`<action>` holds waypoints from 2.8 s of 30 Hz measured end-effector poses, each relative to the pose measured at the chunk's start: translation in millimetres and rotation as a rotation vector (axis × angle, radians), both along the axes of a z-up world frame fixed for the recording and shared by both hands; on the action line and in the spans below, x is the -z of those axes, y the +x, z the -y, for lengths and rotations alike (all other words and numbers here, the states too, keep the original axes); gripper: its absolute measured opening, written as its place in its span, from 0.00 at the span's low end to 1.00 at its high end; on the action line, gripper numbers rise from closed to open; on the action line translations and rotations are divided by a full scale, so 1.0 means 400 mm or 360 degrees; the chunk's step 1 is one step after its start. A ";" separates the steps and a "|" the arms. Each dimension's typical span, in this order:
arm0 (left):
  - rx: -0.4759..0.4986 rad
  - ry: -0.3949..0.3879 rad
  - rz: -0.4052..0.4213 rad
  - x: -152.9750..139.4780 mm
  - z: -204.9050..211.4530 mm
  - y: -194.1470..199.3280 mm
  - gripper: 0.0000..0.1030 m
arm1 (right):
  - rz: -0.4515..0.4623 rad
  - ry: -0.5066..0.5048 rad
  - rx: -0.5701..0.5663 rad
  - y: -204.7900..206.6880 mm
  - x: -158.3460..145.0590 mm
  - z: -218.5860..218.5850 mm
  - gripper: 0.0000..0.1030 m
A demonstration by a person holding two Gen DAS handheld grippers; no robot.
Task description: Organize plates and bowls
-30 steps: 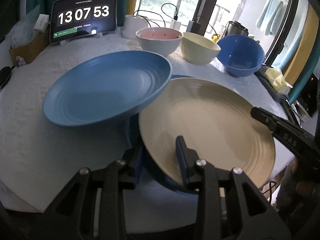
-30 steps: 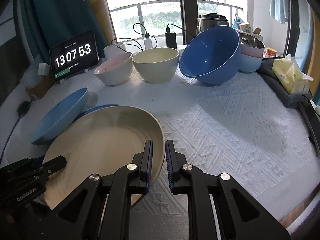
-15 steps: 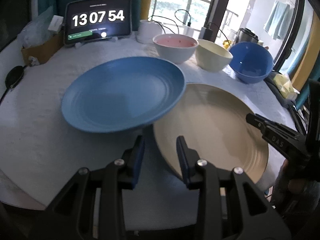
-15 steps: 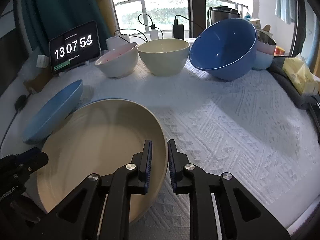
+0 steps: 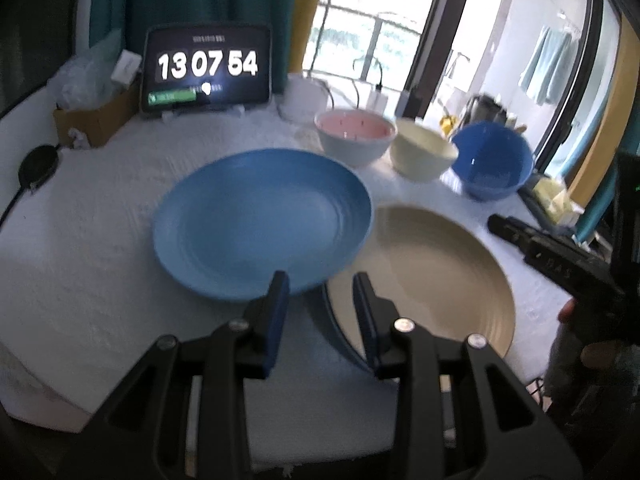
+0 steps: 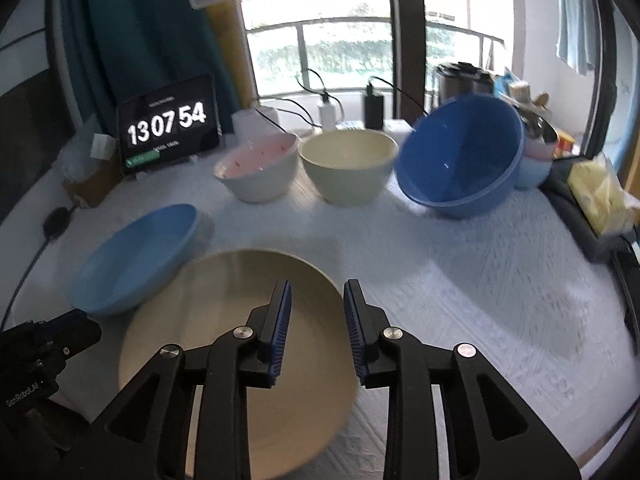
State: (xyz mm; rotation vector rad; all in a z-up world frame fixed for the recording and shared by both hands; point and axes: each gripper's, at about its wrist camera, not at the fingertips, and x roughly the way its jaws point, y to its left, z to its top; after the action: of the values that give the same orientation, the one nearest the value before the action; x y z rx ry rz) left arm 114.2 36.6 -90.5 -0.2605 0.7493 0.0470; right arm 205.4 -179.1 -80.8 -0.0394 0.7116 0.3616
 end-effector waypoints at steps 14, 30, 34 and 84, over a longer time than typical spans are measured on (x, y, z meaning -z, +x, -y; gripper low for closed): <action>-0.0195 0.0017 0.0044 0.002 -0.148 0.020 0.34 | -0.0011 -0.0037 -0.0143 0.027 -0.013 -0.141 0.32; -0.0343 0.0017 -0.0052 0.063 -0.281 0.080 0.34 | -0.0069 -0.0049 -0.0218 0.090 0.011 -0.256 0.32; -0.0366 0.0007 -0.0081 0.080 -0.299 0.098 0.34 | -0.0076 -0.0022 -0.0234 0.104 0.011 -0.275 0.32; -0.0162 -0.0062 -0.0073 0.076 -0.228 0.104 0.38 | -0.0042 0.0013 -0.0277 0.087 -0.003 -0.290 0.19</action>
State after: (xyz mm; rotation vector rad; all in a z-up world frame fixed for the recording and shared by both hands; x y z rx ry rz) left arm 156.0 127.9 -120.7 -0.3354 0.7829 0.1355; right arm 240.2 -63.2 -79.6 -0.0895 0.7348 0.5326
